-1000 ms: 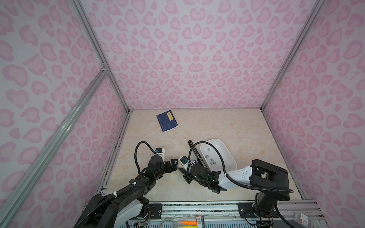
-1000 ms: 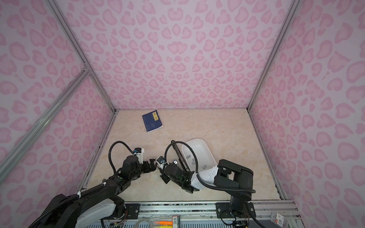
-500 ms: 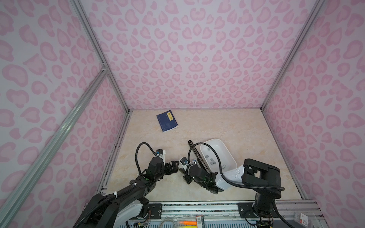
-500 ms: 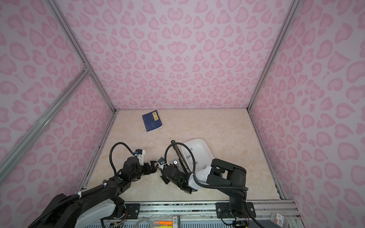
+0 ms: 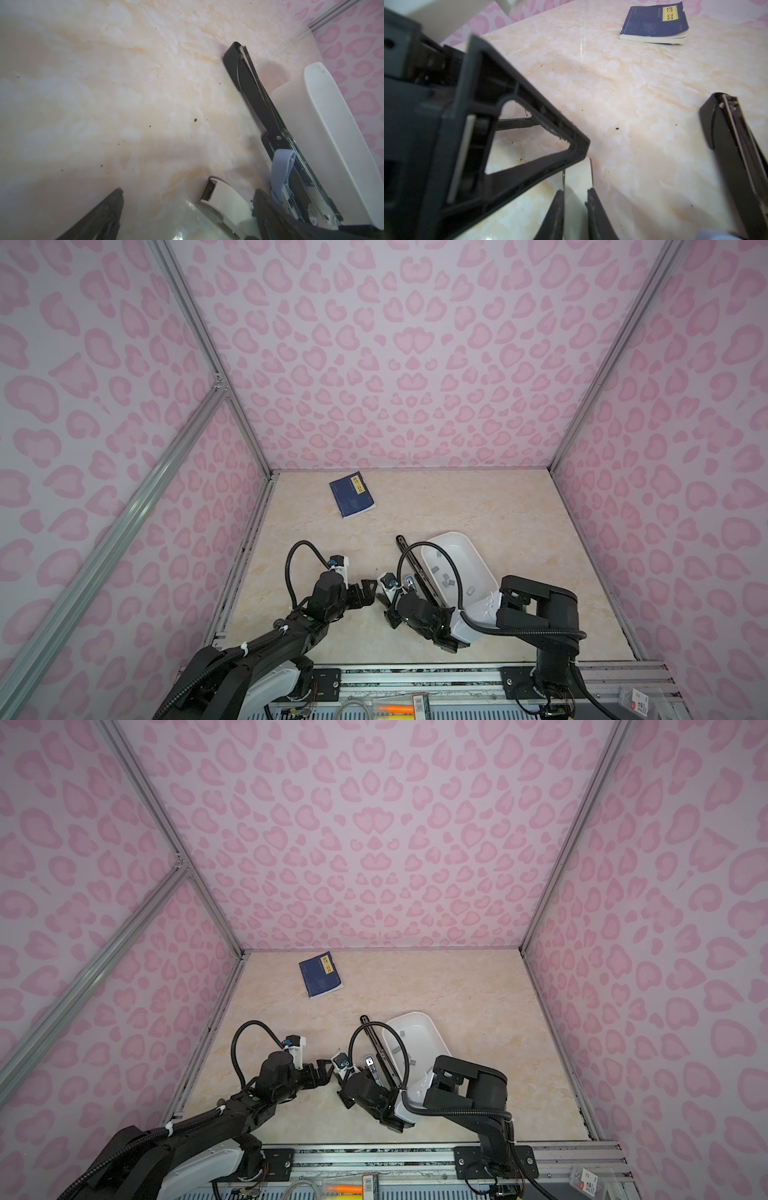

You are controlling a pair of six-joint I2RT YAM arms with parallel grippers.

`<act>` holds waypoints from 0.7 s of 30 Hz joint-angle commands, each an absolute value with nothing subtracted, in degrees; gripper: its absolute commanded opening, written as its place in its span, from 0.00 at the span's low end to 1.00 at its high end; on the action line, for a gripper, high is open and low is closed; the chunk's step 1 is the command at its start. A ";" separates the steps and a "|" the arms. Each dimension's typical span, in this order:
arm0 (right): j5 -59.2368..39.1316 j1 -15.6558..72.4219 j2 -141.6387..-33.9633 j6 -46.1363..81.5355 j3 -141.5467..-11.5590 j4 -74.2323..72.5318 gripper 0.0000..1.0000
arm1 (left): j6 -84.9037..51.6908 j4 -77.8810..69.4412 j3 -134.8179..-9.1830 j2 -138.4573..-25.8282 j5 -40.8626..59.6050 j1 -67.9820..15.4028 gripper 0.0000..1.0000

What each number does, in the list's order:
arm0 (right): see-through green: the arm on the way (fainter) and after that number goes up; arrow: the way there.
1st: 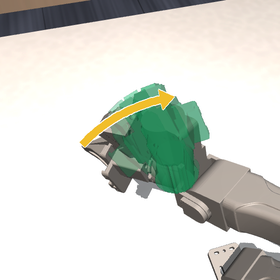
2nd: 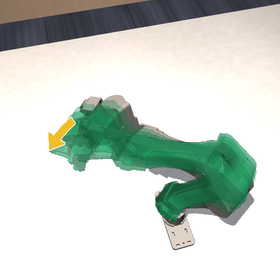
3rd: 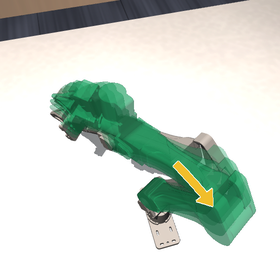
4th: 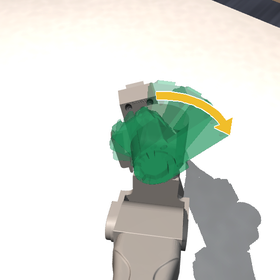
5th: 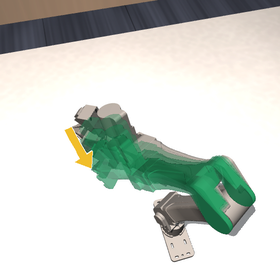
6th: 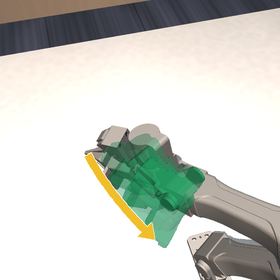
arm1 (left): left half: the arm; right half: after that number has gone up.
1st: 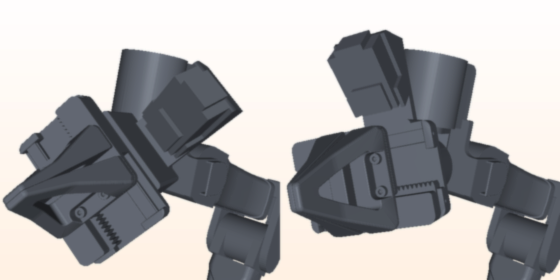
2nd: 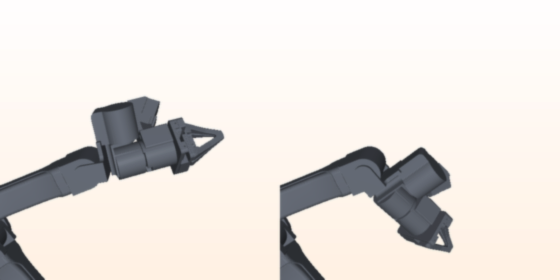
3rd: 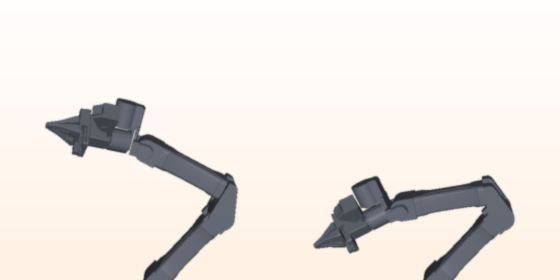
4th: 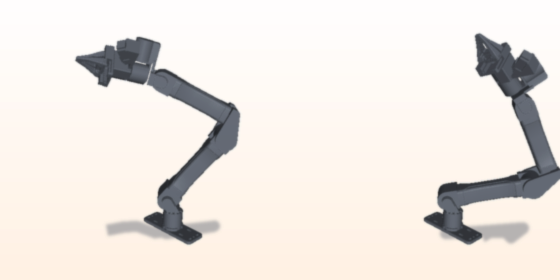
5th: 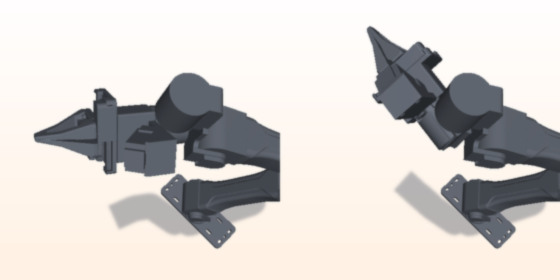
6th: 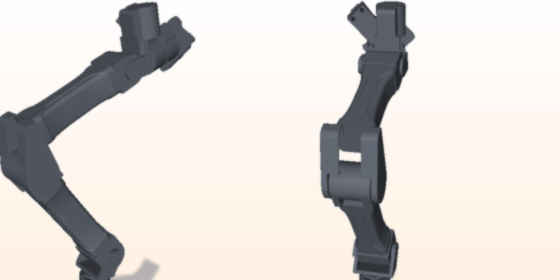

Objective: Load the staples into the stapler

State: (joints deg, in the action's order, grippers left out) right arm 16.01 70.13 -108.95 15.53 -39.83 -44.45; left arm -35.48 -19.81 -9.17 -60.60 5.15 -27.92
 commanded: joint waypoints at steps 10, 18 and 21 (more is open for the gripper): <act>13.97 70.23 -114.35 17.55 -37.65 -44.22 0.21 | -35.90 -21.15 -8.04 -58.04 4.30 -28.13 0.98; 15.00 70.14 -115.62 18.06 -35.78 -49.31 0.22 | -35.75 -19.80 -7.50 -55.44 3.77 -28.13 0.97; 14.68 70.14 -114.98 18.44 -35.49 -50.31 0.22 | -35.86 -19.69 -7.38 -54.95 4.22 -28.15 0.97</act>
State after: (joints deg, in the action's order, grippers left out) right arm 16.67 70.06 -114.30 17.08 -36.34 -61.23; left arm -35.94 -19.31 -7.75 -55.40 4.51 -28.14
